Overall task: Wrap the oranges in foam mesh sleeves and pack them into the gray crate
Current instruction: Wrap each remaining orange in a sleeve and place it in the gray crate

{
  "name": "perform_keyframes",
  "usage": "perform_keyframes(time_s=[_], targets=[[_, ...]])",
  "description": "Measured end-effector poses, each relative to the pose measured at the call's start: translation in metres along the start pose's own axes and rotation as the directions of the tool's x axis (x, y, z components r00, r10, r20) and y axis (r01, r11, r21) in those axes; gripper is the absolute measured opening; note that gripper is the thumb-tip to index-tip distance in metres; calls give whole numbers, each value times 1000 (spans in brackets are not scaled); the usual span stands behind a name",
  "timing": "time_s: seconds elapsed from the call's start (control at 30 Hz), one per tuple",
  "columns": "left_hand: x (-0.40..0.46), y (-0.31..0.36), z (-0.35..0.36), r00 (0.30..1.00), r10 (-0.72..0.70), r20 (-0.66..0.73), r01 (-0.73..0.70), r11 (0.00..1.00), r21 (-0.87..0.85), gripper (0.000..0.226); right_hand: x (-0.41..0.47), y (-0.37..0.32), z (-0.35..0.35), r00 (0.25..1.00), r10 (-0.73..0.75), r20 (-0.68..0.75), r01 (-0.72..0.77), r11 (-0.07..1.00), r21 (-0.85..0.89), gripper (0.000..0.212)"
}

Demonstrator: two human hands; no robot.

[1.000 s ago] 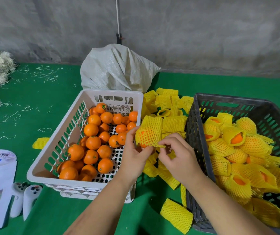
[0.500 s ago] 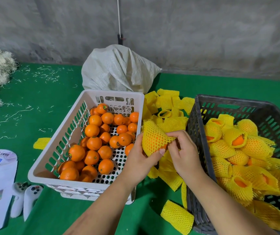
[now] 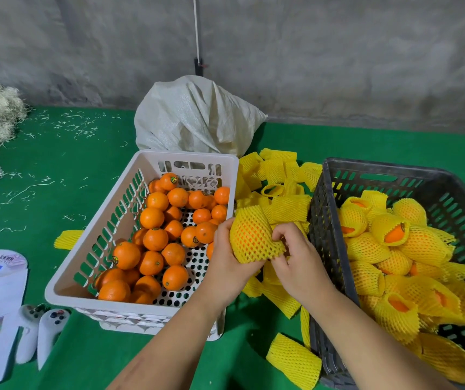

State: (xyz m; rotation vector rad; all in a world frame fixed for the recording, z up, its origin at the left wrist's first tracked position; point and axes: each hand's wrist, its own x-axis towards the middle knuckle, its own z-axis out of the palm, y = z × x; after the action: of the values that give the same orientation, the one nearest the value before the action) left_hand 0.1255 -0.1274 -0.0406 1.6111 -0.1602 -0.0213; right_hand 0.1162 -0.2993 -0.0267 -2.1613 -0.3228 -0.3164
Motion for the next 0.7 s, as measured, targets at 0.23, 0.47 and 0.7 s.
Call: perform_keyframes(time_s=[0.23,0.47,0.7], targets=[[4,-4,2,986,-83,-144,52,977,-208,65,-1,-1,3,1000,-11,21,10,1000,26,29],[-4,-5,3,999,-5,-31,3,999,-51,60,13,-15,0,781,333,528,-624,419,659,56],[-2,-5,5,969,-70,237,86,995,-56,88,13,-14,0,825,362,433,-562,461,687,99]])
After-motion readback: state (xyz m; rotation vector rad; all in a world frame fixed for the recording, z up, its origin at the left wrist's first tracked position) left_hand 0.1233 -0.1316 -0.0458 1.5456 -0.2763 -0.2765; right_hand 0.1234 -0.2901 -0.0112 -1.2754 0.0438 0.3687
